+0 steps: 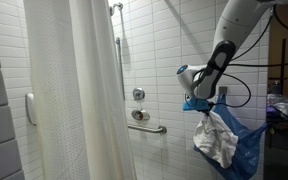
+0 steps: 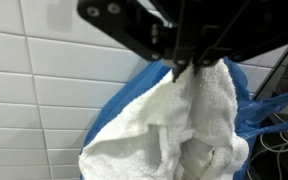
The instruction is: Take the towel out of the plastic and hang it on the left hook.
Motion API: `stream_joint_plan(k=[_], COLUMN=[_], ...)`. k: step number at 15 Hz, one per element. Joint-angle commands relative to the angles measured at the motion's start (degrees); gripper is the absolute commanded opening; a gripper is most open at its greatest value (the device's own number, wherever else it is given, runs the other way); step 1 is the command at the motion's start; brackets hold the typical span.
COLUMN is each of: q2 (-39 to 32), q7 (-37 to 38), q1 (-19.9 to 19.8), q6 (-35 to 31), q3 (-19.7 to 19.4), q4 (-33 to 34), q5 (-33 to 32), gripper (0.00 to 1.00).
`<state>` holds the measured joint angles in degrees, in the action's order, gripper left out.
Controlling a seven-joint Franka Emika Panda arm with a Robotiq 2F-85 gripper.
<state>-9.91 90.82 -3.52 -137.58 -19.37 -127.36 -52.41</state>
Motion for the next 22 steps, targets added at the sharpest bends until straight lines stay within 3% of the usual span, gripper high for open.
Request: stream_joint_plan(k=[1, 7, 15, 22], q2=[6.1, 13.0, 20.1, 25.9], q7=[2.4, 1.7, -2.6, -10.1], q1=[-1.5, -2.8, -4.1, -4.6], q6=[-0.9, -3.6, -7.8, -7.3], q3=[2.7, 6.0, 8.8, 9.1], q4=[-4.1, -7.8, -10.0, -5.2], q5=[-5.8, -13.9, -18.6, -15.4], gripper=[0.01, 0.01, 0.01, 0.01])
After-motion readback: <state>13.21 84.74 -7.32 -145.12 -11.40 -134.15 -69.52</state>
